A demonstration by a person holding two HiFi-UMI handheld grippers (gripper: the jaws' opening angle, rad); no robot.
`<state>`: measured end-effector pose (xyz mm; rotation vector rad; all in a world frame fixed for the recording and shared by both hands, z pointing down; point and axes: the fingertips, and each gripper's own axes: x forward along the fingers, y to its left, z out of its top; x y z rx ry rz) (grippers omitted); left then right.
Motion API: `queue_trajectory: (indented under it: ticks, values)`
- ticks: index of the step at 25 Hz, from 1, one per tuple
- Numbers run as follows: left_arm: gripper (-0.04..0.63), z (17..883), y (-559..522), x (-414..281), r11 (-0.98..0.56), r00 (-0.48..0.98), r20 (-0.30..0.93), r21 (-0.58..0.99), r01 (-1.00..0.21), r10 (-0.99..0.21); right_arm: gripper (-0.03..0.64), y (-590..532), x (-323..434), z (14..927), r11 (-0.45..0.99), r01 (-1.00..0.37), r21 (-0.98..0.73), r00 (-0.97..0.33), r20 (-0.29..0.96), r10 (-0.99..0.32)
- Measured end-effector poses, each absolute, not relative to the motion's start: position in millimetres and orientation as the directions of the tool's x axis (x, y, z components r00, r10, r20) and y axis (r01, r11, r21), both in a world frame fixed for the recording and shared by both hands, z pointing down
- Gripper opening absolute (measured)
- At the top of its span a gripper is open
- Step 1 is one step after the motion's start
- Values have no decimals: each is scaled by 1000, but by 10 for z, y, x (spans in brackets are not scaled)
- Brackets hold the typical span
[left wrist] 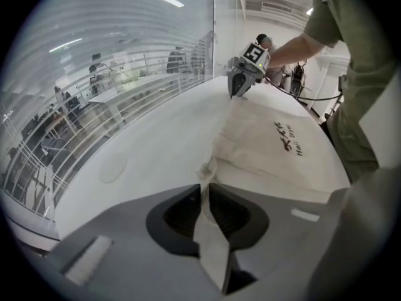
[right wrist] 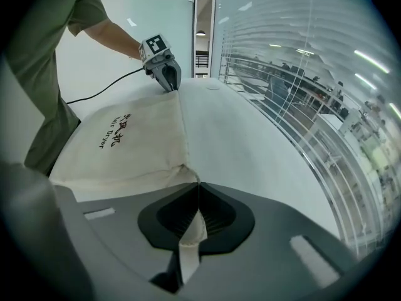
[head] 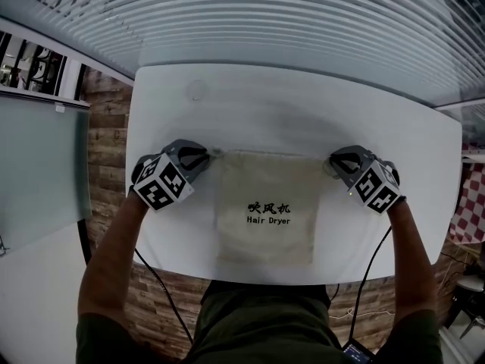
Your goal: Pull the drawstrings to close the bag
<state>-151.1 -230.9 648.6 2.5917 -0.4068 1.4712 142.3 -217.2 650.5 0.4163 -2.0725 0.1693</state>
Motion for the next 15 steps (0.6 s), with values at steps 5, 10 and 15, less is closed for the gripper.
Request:
queue_trajectory:
  ticks: [5, 10, 15]
  values:
    - [17, 6530, -2268, -1495, -965, 427, 883, -93, -244, -193, 14, -2157, 1414, 6504, 924, -375, 78, -438, 864, -250]
    - [15, 6355, -2208, -1443, -964, 408, 877, -194, -179, -252, 14, -2136, 1392, 6245, 906, -395, 156, -427, 842, -331]
    - [15, 5876, -2154, -1472, -922, 405, 832, -375, -91, -379, 14, -2078, 1381, 5789, 875, -397, 276, -402, 805, -436]
